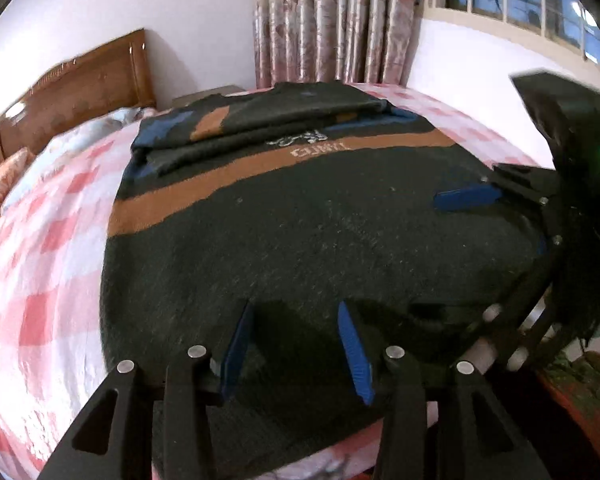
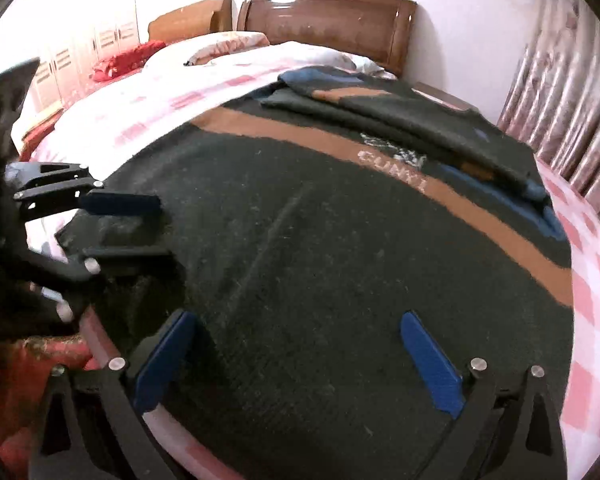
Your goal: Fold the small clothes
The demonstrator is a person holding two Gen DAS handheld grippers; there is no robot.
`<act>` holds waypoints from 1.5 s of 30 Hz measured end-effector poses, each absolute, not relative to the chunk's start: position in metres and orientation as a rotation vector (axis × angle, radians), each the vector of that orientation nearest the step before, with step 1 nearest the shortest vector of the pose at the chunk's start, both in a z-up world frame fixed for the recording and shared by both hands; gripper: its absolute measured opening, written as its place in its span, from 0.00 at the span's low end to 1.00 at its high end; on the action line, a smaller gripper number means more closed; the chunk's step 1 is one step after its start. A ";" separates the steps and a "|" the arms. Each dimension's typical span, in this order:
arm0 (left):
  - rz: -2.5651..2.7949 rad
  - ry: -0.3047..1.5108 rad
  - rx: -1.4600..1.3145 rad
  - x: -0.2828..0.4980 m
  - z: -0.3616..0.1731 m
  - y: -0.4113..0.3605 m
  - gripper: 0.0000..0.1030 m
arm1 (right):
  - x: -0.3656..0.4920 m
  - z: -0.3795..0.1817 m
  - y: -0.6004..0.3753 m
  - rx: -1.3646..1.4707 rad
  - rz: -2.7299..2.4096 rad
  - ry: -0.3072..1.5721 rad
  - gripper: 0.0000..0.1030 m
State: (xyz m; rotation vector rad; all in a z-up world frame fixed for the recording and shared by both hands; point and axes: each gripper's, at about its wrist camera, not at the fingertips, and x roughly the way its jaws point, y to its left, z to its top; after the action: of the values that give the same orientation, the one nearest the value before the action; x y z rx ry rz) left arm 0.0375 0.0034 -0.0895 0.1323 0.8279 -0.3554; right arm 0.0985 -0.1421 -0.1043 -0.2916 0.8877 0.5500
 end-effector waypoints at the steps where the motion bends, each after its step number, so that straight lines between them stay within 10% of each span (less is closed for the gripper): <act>1: -0.342 0.833 0.123 0.037 -0.089 0.009 0.45 | 0.097 -0.103 -0.149 -0.299 0.532 0.902 1.00; 45: -0.235 0.816 -0.302 0.001 -0.100 0.131 0.46 | 0.038 -0.096 -0.296 0.093 0.285 0.922 1.00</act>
State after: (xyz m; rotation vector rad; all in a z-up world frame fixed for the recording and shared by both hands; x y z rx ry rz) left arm 0.0012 0.1309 -0.1002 -0.3018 0.8156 -0.2347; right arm 0.0376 -0.2960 -0.0960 0.0927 0.9224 0.2851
